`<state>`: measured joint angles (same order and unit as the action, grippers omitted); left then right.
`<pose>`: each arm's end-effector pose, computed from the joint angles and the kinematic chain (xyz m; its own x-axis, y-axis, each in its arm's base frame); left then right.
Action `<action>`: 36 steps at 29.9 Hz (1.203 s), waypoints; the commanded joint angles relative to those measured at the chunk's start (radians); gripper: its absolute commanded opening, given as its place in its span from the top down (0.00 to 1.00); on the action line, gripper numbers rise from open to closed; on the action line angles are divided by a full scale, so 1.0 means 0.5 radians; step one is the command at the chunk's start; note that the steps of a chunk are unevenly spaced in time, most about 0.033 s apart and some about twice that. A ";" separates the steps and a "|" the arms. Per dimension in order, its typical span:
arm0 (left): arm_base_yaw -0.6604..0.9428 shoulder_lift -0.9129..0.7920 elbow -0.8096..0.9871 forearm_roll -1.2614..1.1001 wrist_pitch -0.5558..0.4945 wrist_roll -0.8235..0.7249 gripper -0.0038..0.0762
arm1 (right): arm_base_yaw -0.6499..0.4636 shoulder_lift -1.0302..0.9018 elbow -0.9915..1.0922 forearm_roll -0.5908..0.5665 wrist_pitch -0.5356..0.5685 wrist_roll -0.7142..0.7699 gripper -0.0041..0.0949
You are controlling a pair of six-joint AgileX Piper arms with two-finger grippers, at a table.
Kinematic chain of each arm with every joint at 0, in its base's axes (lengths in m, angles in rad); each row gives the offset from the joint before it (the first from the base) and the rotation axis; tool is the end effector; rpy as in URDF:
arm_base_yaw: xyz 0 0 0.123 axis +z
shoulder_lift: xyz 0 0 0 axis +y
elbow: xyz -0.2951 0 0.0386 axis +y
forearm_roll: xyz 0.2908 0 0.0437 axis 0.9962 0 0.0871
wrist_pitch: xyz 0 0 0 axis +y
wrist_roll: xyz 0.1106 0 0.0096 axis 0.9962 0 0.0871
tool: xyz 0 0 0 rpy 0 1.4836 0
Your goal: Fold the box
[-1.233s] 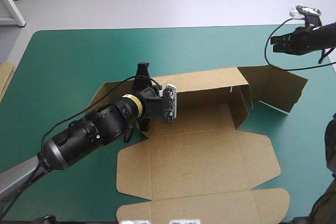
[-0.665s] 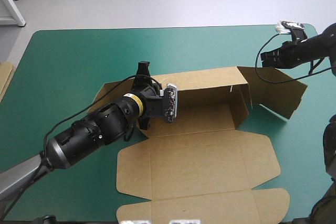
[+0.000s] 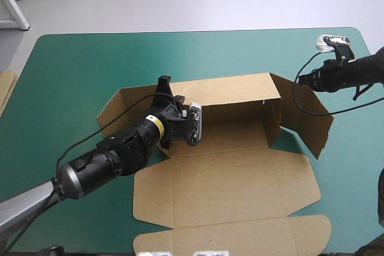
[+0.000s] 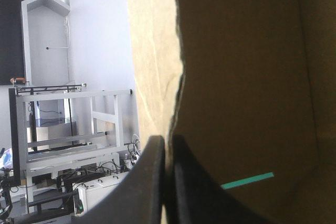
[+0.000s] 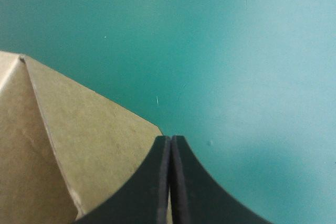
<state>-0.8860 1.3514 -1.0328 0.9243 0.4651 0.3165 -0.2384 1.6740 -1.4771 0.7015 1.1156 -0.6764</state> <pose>0.2541 -0.2482 0.3179 0.3697 0.9155 -0.1585 0.4917 -0.0481 0.8694 0.4064 -0.0325 0.3175 -0.8080 -0.0680 -0.5852 -0.3293 0.8758 0.3528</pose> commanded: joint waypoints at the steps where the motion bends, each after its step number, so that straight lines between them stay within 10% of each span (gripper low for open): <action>1: -0.010 -0.052 -0.040 0.012 -0.112 -0.064 0.96 | -0.015 -0.199 0.108 0.177 -0.083 -0.152 0.98; 13: -0.010 -0.052 -0.040 0.008 -0.115 -0.073 0.96 | -0.119 -0.555 0.746 0.912 -0.214 -1.064 0.98; 27: -0.010 -0.052 -0.040 -0.027 -0.112 -0.073 0.96 | -0.119 -0.730 1.232 1.072 -0.235 -1.647 0.96; 36: -0.010 -0.052 -0.040 -0.027 -0.140 -0.073 0.96 | -0.111 -0.733 1.256 1.101 -0.229 -1.841 0.64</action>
<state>-0.8860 1.3506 -1.0318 0.9257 0.4593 0.2986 -0.2885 1.3368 -0.8307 1.1874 0.9734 -1.5662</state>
